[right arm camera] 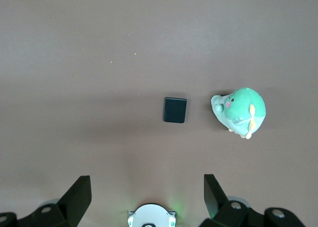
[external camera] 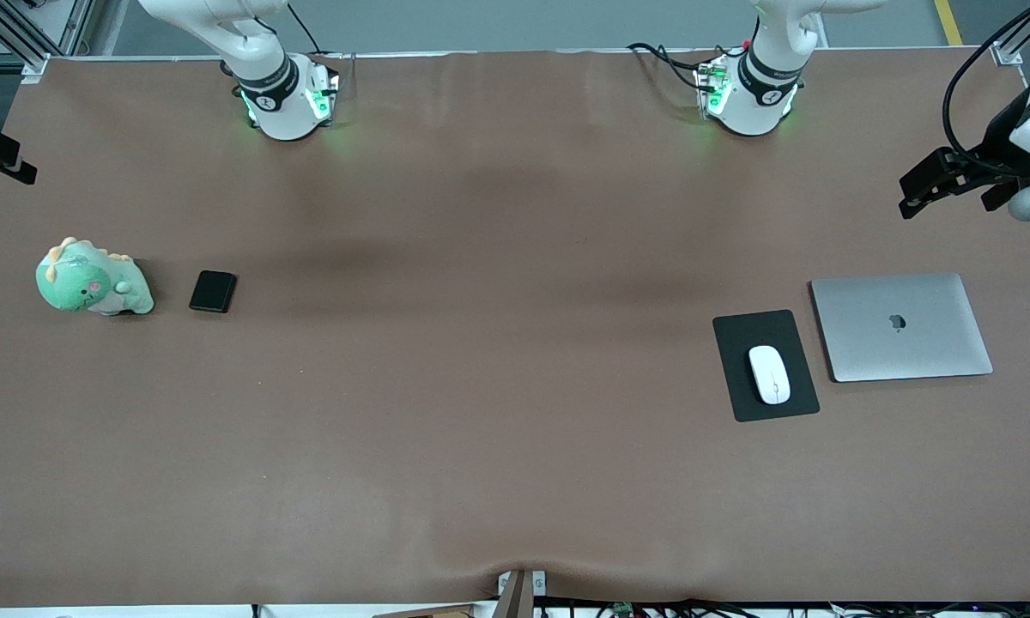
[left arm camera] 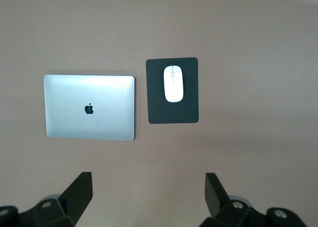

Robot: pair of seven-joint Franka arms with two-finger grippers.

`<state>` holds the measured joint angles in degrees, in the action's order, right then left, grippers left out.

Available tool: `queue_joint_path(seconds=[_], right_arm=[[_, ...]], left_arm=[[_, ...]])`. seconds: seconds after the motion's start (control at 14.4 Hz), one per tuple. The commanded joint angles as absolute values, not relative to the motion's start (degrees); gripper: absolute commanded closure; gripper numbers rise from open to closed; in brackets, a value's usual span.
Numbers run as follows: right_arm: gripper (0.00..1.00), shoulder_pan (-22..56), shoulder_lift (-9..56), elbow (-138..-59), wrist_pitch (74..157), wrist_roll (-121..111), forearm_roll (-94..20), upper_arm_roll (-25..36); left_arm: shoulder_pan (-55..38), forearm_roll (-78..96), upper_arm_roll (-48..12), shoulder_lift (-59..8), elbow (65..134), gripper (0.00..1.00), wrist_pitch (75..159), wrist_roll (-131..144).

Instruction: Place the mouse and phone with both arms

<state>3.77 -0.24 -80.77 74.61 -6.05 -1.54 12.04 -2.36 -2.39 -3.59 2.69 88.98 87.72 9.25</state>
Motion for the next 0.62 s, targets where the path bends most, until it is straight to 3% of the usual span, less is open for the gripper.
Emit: queue_joint_path(seconds=[0.0, 0.56], right_arm=[[0.0, 1.32, -1.32, -82.0, 74.97, -5.45, -0.62, 9.93], [0.0, 1.32, -1.14, -81.91, 75.06, -5.45, -0.62, 10.02]], left_arm=[[-2.02, -1.14, -3.52, 2.03, 87.29, 0.0, 87.28, 8.17], [-2.55, -1.14, -3.52, 1.49, 86.75, 0.0, 86.84, 8.35]])
